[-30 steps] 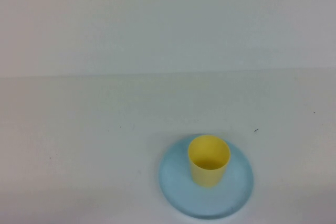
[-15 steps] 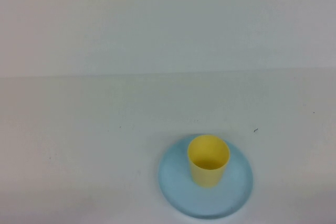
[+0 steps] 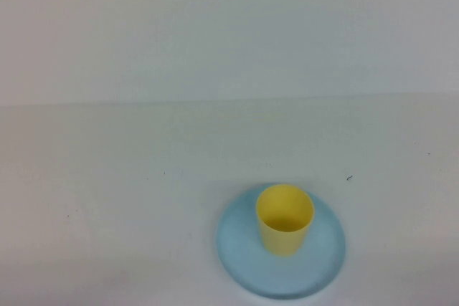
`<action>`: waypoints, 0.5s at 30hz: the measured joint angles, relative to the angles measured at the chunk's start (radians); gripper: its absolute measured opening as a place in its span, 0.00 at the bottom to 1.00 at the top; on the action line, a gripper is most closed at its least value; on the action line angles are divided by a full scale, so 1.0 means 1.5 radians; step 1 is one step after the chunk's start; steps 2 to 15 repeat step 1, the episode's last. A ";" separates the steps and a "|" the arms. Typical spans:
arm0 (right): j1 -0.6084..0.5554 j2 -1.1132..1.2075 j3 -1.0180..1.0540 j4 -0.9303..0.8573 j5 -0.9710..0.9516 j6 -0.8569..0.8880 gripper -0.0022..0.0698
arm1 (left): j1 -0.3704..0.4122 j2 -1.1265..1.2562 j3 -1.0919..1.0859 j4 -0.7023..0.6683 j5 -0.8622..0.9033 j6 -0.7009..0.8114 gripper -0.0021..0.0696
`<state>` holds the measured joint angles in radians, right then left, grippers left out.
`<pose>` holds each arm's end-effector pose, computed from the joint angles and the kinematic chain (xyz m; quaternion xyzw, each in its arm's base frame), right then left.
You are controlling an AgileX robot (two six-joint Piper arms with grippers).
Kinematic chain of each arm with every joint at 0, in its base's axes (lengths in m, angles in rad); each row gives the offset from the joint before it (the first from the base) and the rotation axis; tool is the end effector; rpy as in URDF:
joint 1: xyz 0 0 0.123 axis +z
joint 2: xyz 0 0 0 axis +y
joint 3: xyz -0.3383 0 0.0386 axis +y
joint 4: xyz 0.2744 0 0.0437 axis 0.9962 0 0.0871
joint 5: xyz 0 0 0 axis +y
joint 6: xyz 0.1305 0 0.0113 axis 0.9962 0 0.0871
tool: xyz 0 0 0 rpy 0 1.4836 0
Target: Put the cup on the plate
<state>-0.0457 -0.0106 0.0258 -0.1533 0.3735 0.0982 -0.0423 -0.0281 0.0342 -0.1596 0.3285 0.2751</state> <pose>0.0610 -0.0101 0.1591 0.0170 0.8038 -0.0492 0.5926 0.0620 -0.0094 0.1625 0.0811 0.7835 0.0049 0.6161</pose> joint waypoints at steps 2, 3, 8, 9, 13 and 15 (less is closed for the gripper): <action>0.000 0.000 0.000 0.000 0.000 0.000 0.03 | 0.000 0.000 0.000 0.000 0.000 0.000 0.03; 0.000 0.000 0.000 0.000 0.000 0.000 0.03 | 0.000 0.000 0.000 0.000 0.000 0.000 0.03; 0.000 0.000 0.000 0.000 0.000 0.000 0.03 | 0.000 0.000 0.000 0.000 0.000 0.000 0.03; 0.000 0.000 0.000 0.000 0.000 0.000 0.03 | 0.000 0.000 0.000 0.000 0.000 0.000 0.03; 0.000 0.000 0.000 0.000 0.000 0.000 0.03 | 0.000 0.000 0.000 0.000 0.000 0.000 0.03; 0.000 0.000 0.000 0.000 0.000 0.000 0.03 | 0.000 0.000 0.000 0.000 0.000 0.000 0.03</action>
